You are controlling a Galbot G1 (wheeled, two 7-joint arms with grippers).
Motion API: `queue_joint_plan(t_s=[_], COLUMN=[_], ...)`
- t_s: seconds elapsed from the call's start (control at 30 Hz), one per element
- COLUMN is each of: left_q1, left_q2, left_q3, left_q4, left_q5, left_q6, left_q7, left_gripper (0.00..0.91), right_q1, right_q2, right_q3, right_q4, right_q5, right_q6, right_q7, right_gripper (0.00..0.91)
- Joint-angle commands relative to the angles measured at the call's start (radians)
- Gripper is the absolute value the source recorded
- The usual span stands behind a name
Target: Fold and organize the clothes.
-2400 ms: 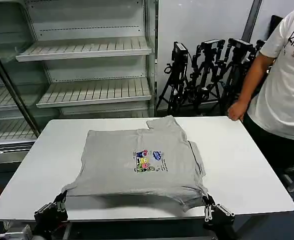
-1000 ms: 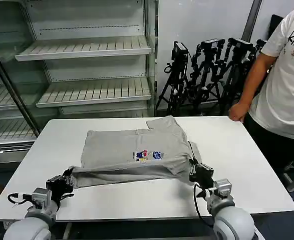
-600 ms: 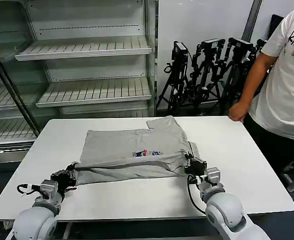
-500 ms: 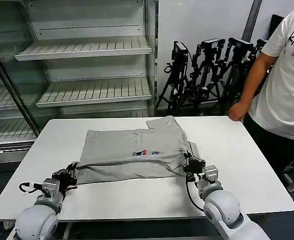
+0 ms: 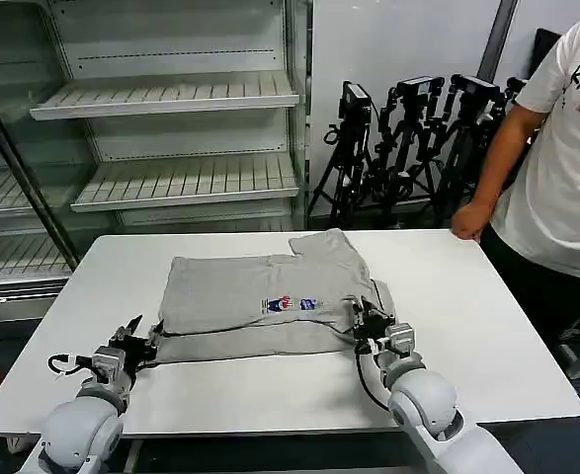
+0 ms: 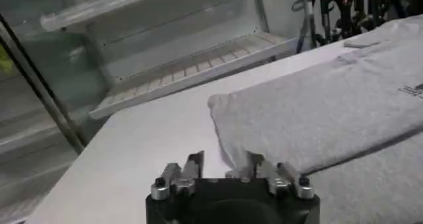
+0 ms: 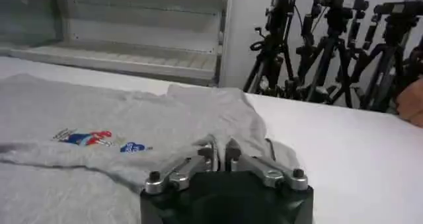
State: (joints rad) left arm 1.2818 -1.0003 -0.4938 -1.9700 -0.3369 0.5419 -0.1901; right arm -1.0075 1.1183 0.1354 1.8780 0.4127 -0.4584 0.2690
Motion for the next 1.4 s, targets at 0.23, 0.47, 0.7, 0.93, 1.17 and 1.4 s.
queue_joint_plan(t_s=[0.23,0.47,0.7,0.93,1.17,1.4], left_q1=[0.189,0.224,0.181,0.153,0.150,0.155], left_q2=[-0.067,-0.111,-0.119,-0.118,-0.111,-0.106], left_q3=[-0.080,-0.082,-0.077,-0.068,-0.068,-0.069], left_q4=[-0.156,-0.154,-0.091,-0.061,-0.053,-0.062], left_q5=[0.000,-0.030,-0.091,-0.098,-0.108,-0.121], left_q6=[-0.015,-0.011,0.000,0.000,0.003,0.012], left_q7=[-0.005,-0.011,-0.027,-0.032,-0.030,-0.026], left_gripper=[0.907,0.907,0.907,0.282,0.050,0.040], right_q1=[-0.170,-0.259,-0.275,-0.274,-0.262,-0.253], right_q2=[-0.018,-0.029,-0.025,-0.016,-0.014,-0.011], right_q3=[0.089,0.156,0.184,0.163,0.148,0.141], right_q4=[0.137,0.156,0.106,0.102,0.088,0.086], right_q5=[-0.044,-0.036,0.026,0.033,0.047,0.051], right_q6=[0.094,0.074,0.030,0.007,-0.003,-0.001], right_q7=[-0.005,-0.014,-0.013,-0.020,-0.022,-0.022], right_gripper=[0.907,0.907,0.907,0.907,0.060,0.000])
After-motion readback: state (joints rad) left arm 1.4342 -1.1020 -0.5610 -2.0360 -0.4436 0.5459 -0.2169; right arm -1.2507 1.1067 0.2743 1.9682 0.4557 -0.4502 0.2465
